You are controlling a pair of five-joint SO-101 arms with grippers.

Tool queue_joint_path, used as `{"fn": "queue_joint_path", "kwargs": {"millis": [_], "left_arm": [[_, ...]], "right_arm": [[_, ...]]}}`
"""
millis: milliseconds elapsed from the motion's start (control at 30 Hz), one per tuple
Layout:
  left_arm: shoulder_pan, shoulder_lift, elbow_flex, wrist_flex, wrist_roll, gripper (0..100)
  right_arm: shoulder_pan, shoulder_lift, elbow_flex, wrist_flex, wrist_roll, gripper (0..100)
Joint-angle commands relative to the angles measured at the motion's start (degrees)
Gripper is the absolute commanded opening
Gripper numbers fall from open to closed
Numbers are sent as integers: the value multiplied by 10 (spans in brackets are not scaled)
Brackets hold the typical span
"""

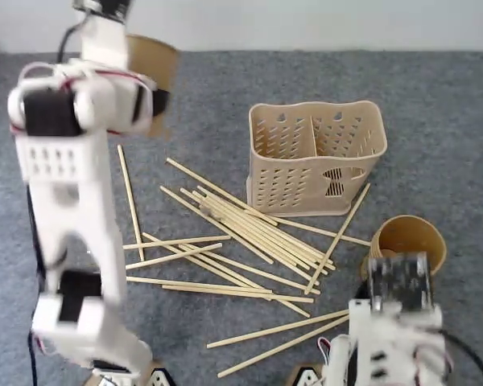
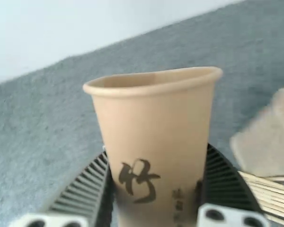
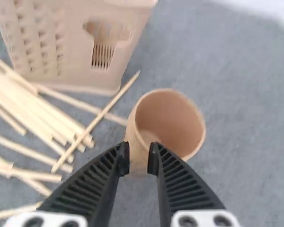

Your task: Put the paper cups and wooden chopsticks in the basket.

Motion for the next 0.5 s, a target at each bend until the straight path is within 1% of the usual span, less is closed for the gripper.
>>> {"fn": "queue_joint_path", "kwargs": {"millis": [0,167,267,333,467], "left_arm": [[69,-166,69,-12,41,198],[113,-269,194,-78,99,299],[160,-315,268,-112,115,310],[190,-345,313,-139,118,310],[236,-404,409,-217,119,310]], "right_arm": [[-7,-58,-7,23,-1,84],[-7,-43,-41,23,-4,81],[-20,-51,-61,23,-30,82],[-72,-51,-76,23,-56,80],[-229,-51,-102,24,-117,79]]}}
